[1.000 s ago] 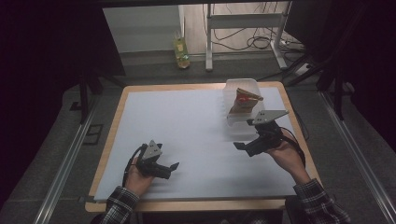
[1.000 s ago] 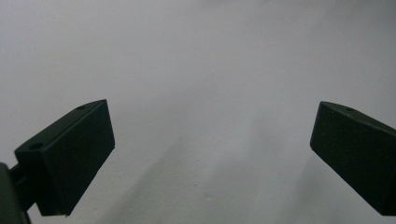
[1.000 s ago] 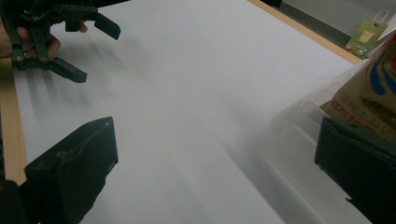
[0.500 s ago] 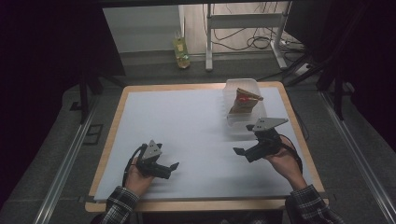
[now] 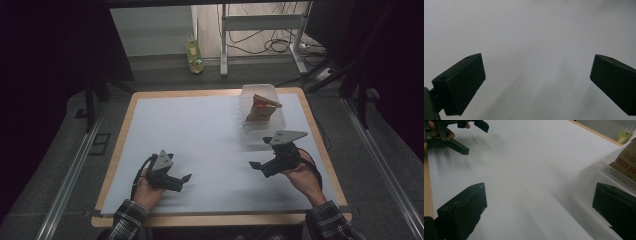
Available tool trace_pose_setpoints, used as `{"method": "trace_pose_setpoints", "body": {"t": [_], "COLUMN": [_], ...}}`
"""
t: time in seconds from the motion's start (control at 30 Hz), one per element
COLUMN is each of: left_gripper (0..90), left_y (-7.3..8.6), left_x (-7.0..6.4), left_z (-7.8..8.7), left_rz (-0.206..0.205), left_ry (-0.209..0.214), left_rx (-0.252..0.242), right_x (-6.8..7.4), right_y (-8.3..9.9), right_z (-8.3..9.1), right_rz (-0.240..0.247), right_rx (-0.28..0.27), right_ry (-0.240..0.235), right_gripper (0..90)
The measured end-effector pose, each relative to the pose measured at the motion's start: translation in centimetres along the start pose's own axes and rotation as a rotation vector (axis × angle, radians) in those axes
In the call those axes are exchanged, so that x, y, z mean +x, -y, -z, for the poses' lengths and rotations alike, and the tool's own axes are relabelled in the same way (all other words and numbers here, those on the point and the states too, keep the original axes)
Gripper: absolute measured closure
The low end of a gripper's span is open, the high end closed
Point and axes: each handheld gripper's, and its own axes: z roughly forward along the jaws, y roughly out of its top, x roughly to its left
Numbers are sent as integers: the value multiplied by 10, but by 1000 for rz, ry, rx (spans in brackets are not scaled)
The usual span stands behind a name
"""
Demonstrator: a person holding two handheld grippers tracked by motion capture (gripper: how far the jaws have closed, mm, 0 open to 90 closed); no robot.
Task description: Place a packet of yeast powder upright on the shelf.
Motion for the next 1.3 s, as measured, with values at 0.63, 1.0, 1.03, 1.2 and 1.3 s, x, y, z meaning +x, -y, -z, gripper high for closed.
{"method": "trace_pose_setpoints", "body": {"t": [0.63, 1.0, 1.03, 1.2, 1.3], "left_gripper": [0, 0, 0, 0, 0], "left_y": [0, 0, 0, 0, 0], "left_x": [0, 0, 0, 0, 0], "left_z": [0, -1, -1, -2, -2], "left_rz": [-1, -1, -2, -8, -9], "left_ry": [7, 15, 15, 13, 13], "left_rx": [-1, 5, 7, 13, 12], "right_x": [5, 11, 12, 13, 12], "right_y": [18, 29, 31, 37, 38], "right_z": [-22, -40, -42, -50, -51], "right_rz": [-19, -14, -11, 25, 31], "right_rx": [21, 82, 92, 148, 157], "right_ry": [-22, -44, -45, -30, -28], "right_gripper": [0, 0, 0, 0, 0]}}
